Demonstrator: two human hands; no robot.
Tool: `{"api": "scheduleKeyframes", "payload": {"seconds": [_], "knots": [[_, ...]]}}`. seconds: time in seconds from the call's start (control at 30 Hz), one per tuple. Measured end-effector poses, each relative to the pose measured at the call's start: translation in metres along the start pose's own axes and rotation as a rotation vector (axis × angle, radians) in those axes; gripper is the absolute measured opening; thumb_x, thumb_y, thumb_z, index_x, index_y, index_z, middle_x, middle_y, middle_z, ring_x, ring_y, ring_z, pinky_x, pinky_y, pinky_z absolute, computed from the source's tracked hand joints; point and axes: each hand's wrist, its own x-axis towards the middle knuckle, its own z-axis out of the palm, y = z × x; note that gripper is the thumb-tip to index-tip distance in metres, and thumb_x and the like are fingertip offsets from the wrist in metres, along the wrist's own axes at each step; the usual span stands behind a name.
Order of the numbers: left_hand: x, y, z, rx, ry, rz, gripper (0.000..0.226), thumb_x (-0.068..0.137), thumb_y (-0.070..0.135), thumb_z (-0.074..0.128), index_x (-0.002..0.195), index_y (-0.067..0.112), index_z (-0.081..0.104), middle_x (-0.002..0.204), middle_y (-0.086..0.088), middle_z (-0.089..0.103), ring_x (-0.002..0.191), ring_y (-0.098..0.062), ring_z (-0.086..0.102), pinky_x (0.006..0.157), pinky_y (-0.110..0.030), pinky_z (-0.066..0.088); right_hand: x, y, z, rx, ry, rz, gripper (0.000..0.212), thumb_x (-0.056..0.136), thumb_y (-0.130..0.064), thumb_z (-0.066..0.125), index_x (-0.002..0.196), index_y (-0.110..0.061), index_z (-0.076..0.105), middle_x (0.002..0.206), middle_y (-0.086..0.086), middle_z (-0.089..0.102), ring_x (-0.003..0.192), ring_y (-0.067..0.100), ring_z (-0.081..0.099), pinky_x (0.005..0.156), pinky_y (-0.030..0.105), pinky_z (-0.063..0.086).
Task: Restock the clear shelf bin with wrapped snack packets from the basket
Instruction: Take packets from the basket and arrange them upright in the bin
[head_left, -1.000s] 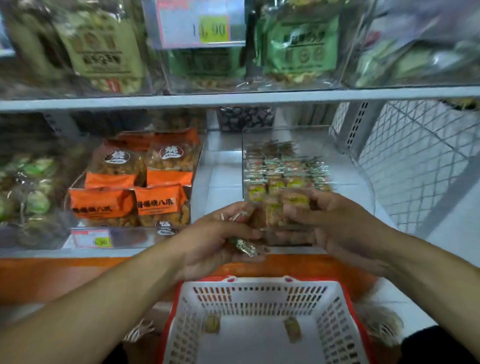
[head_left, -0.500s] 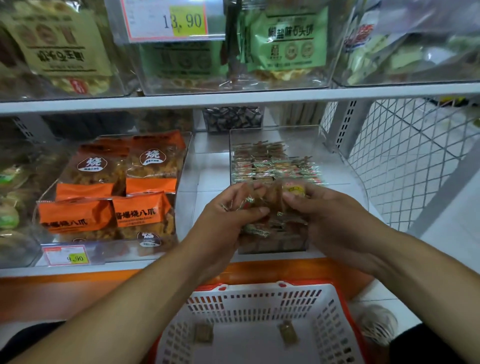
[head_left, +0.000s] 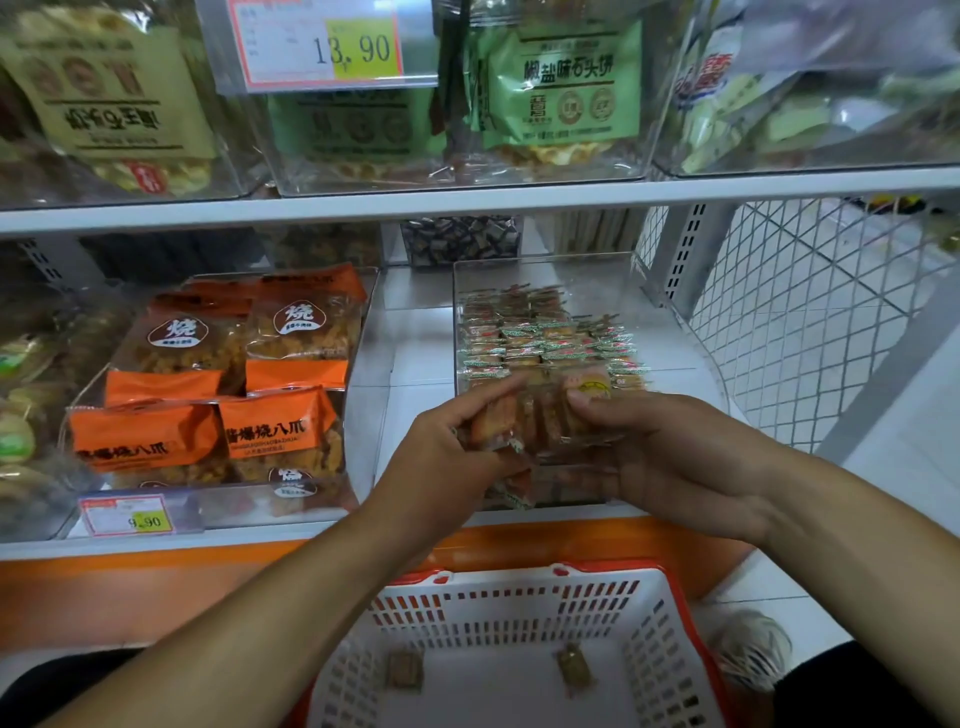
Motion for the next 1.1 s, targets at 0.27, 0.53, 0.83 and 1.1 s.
{"api": "scheduleKeyframes", "payload": {"seconds": [0.27, 0.53, 0.83, 1.1], "knots": [[0.001, 0.003, -0.003, 0.027, -0.004, 0.055, 0.078, 0.08, -0.004, 0.078, 0.118, 0.062, 0.063, 0.122, 0.014, 0.07, 0.11, -0.005, 0.068, 0.085, -0.026, 0.06, -0.001, 0.003, -0.001, 0.016, -0.148, -0.052, 0.041, 0.099, -0.021, 0.06, 0.134, 0.002, 0.058, 0.135, 0.031, 0.058, 0.121, 0.043, 0.061, 0.091, 0.052, 0.055], [0.003, 0.018, -0.004, -0.671, -0.123, -0.228, 0.026, 0.084, 0.014, 0.074, 0.109, 0.021, 0.077, 0.11, -0.012, 0.075, 0.097, -0.024, 0.074, 0.07, -0.033, 0.061, 0.004, -0.003, 0.003, 0.223, -0.096, -0.13, 0.035, 0.093, -0.016, 0.06, 0.126, -0.006, 0.067, 0.123, 0.013, 0.068, 0.1, 0.019, 0.07, 0.079, 0.027, 0.06], [0.001, 0.024, -0.008, -0.774, -0.137, -0.453, 0.037, 0.081, 0.033, 0.077, 0.108, 0.008, 0.078, 0.119, -0.022, 0.071, 0.095, -0.027, 0.074, 0.062, -0.031, 0.061, 0.002, -0.013, 0.002, -0.007, -0.155, -0.186, 0.034, 0.09, -0.006, 0.061, 0.123, -0.003, 0.064, 0.126, 0.021, 0.067, 0.118, 0.032, 0.064, 0.097, 0.037, 0.054], [0.002, 0.016, -0.005, -0.551, -0.206, -0.283, 0.037, 0.084, 0.04, 0.076, 0.12, 0.029, 0.072, 0.117, -0.011, 0.075, 0.104, -0.025, 0.074, 0.071, -0.034, 0.061, 0.007, -0.008, 0.002, 0.107, -0.072, -0.112, 0.042, 0.084, 0.001, 0.059, 0.125, -0.007, 0.068, 0.125, 0.016, 0.069, 0.112, 0.026, 0.067, 0.094, 0.034, 0.056]]}}
